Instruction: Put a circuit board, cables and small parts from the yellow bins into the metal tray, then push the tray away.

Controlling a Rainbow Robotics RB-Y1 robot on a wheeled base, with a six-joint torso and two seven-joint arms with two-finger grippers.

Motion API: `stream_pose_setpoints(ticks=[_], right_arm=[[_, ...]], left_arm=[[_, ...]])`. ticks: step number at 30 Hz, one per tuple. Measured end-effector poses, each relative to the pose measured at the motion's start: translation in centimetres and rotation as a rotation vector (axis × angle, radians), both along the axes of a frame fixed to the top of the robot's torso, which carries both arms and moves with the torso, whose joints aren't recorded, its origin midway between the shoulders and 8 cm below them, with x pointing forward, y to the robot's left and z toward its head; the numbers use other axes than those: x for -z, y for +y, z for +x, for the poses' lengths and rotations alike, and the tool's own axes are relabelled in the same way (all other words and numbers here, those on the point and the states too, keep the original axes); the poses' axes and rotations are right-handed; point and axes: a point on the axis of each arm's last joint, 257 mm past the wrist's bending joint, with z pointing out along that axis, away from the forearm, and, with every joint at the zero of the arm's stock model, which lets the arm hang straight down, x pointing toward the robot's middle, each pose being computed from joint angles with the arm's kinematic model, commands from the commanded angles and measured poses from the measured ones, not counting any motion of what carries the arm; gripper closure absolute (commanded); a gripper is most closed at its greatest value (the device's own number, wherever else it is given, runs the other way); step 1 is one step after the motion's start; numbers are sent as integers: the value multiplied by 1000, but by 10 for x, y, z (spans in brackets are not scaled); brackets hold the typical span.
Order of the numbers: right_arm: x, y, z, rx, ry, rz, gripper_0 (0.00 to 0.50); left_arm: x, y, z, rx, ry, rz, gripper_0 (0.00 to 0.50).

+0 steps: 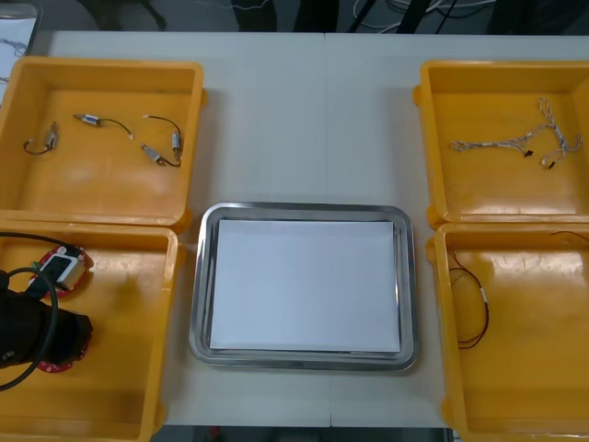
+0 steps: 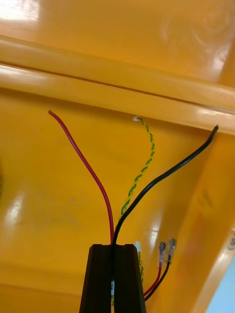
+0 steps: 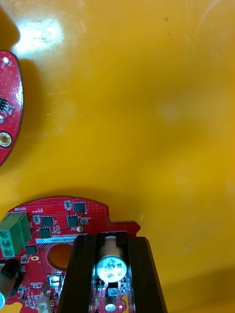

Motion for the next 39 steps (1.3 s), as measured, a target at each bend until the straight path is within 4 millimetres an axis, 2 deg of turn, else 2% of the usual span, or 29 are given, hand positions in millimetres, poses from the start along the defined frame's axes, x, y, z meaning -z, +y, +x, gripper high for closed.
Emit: stream_pose_setpoints(ticks=[5, 7, 8, 9, 11, 13, 15, 25, 31, 39], right_arm=[[-21, 16, -14, -64, 2, -32, 500], [-28, 24, -20, -89, 4, -27, 500], [-32, 27, -22, -101, 2, -24, 500], [-35, 30, -24, -114, 1, -21, 500], [-41, 35, -28, -138, 2, -25, 500], [-48, 41, -31, -168, 1, -37, 500], [-55, 47, -34, -203, -6, -53, 500], [-79, 82, -48, -380, -22, -127, 500], [-84, 116, -49, -508, -56, -181, 500], [-82, 164, -47, -659, -70, -202, 500]], left_arm=[[2, -1, -1, -10, 4, -7, 497], [2, -2, -1, -9, 4, -8, 294], [2, -2, -1, -9, 4, -8, 238], [2, -2, -1, -10, 4, -8, 129], [2, -2, -1, -10, 3, -9, 44], [1, -2, -1, -10, 1, -11, 14], [1, -3, 0, -11, -1, -14, 0], [1, -4, 0, -28, -1, -23, 0], [-2, -2, -2, -60, 21, -14, 0], [-27, 10, -4, -67, 52, 58, 0]])
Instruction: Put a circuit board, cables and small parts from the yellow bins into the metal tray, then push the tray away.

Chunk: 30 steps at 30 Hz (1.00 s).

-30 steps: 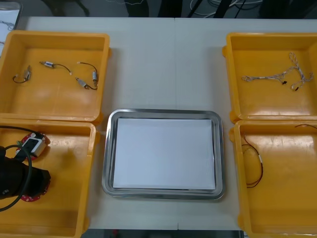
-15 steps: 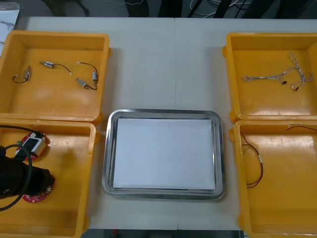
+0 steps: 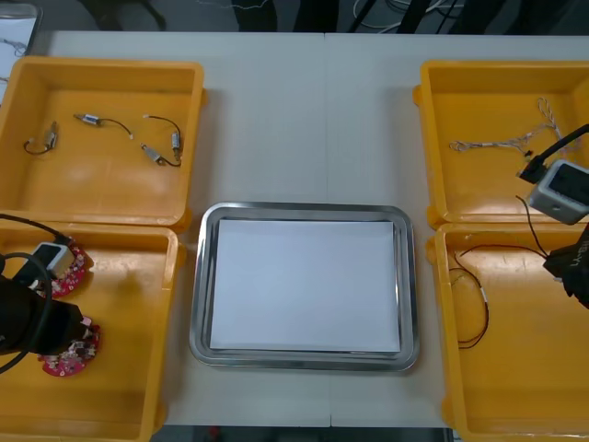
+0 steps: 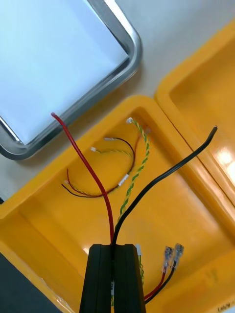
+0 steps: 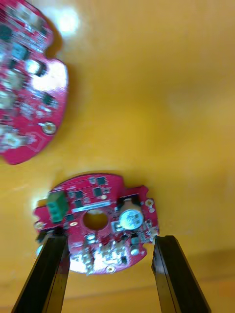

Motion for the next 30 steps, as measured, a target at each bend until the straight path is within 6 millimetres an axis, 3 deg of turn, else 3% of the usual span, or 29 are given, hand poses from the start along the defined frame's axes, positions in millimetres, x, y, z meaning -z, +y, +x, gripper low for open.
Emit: stream_pose_setpoints(ticks=[7, 15, 30], right_arm=[[8, 33, -3, -119, 27, -21, 500], [25, 56, -8, -203, 66, -68, 500], [38, 72, -6, -237, 64, -95, 500]], left_arm=[[-26, 16, 5, -61, 1, 15, 0], [-38, 24, 10, -112, -13, 7, 0], [-15, 37, 14, -222, 16, -54, 0]])
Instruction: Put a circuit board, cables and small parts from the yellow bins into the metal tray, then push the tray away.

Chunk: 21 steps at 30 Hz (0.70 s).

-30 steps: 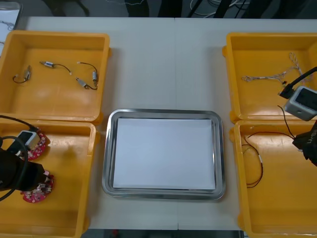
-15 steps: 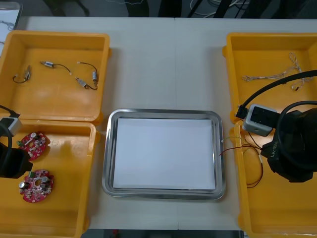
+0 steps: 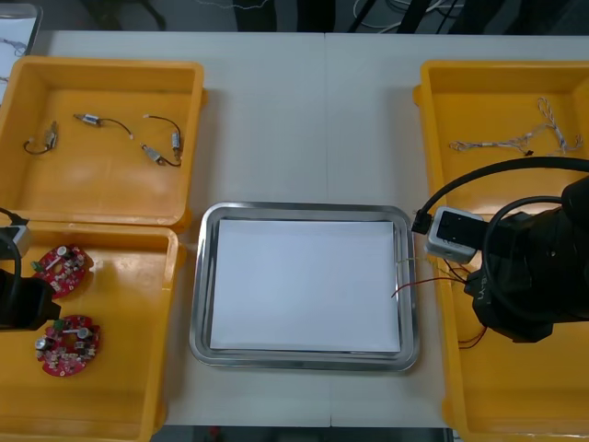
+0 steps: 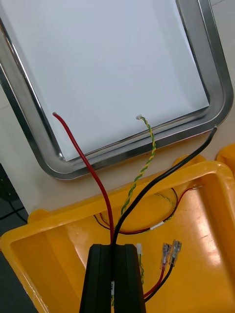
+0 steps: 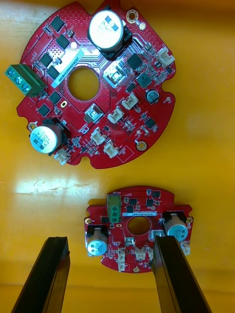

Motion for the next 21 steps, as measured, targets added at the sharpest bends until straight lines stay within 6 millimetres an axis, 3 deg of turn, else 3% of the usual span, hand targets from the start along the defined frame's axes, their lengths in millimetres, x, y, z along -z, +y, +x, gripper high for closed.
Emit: stream_pose_setpoints(ticks=[21], right_arm=[[0, -4, 0, 6, 4, -18, 500]], left_arm=[[17, 9, 17, -50, -54, -29, 0]])
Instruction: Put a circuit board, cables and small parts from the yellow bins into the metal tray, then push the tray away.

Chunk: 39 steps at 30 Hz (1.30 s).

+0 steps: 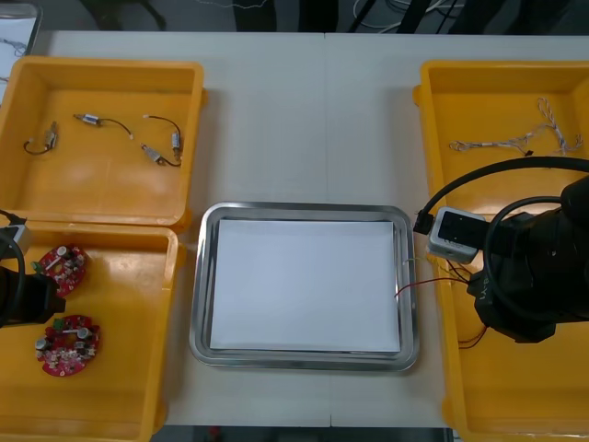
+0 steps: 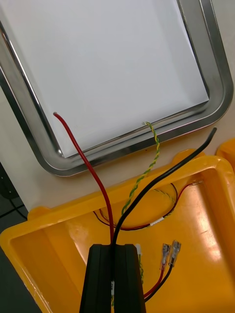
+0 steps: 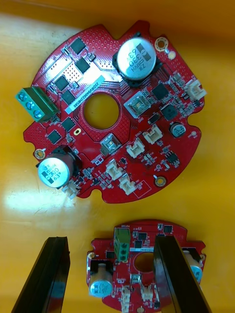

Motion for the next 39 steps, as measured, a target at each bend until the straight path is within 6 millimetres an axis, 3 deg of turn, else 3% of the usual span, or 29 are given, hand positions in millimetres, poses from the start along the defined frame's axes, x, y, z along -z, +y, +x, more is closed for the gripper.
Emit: stream_pose_setpoints(ticks=[12, 24, 26, 27, 28, 31, 33, 39], right_arm=[[7, -1, -1, -27, 5, -58, 500], [8, -5, -3, -21, 12, -74, 500], [8, -6, -3, -20, 12, -76, 500], [9, -6, -3, -20, 13, -77, 500], [9, -6, -3, -20, 13, -78, 500], [9, -7, -3, -20, 13, -78, 500], [9, -7, -3, -19, 13, -78, 500], [9, -7, -3, -19, 14, -79, 500]], left_arm=[[24, -6, -5, 19, 16, -1, 0], [27, -5, -5, 24, 17, 10, 0], [27, -5, -5, 24, 16, 11, 123], [27, -5, -4, 24, 13, 11, 123], [27, -6, -3, 25, 8, 10, 292], [26, -6, -2, 25, 2, 9, 456], [26, -6, -1, 26, 0, 10, 499], [26, -5, -1, 26, -2, 11, 497]])
